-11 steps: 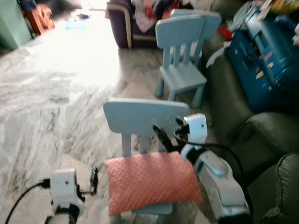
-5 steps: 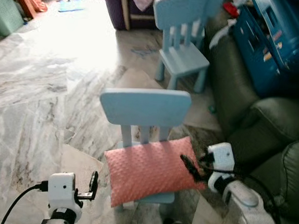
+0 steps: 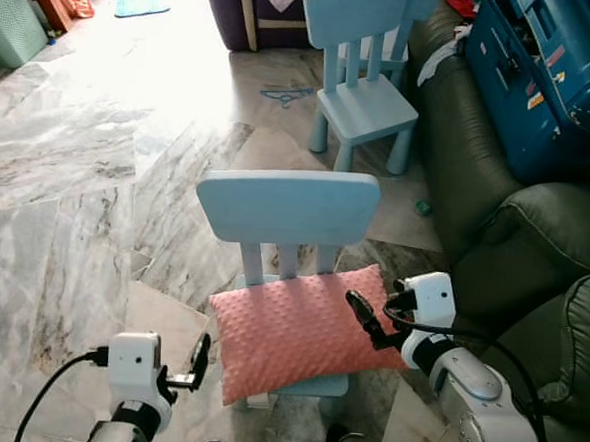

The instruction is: Move the pillow to the sofa

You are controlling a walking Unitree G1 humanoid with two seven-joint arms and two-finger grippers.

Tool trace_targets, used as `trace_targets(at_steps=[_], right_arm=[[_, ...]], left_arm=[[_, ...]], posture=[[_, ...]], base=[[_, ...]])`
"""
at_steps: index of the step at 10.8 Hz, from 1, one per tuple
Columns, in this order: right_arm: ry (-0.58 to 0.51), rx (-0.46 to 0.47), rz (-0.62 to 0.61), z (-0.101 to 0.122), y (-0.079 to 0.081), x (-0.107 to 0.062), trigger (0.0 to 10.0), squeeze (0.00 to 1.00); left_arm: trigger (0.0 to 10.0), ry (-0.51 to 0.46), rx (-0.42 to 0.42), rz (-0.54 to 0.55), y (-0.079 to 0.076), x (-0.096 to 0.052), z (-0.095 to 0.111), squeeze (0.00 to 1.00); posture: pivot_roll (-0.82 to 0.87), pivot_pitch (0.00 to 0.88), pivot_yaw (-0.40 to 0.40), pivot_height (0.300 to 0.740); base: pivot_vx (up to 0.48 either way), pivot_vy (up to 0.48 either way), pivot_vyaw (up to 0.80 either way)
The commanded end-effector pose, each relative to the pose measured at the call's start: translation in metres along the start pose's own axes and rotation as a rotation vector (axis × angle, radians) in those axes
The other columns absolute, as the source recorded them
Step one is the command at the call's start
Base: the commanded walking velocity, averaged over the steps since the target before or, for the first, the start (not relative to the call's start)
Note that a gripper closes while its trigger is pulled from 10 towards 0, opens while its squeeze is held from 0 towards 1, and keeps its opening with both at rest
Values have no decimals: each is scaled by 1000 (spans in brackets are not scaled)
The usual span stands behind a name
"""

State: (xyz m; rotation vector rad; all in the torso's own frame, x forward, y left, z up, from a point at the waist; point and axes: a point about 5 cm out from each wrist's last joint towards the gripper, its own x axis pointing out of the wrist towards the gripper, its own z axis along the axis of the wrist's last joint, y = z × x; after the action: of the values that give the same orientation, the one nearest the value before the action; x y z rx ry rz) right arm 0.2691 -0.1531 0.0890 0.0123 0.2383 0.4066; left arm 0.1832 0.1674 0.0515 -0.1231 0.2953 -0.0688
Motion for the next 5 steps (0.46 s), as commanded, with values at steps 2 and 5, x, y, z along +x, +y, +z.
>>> trace_targets(at_steps=[2,5], right_arm=[[-8,22,23,1,8,-1,10000,0],[-8,24,39,2,12,-2,10000,0]], left_arm=[[10000,30,0,-8,2,-5,-4,0],[10000,37,-5,-18,0,-7,-4,0]], posture=[[-160,266,70,740],[-158,276,67,703]], base=[[0,0,0],[0,0,0]])
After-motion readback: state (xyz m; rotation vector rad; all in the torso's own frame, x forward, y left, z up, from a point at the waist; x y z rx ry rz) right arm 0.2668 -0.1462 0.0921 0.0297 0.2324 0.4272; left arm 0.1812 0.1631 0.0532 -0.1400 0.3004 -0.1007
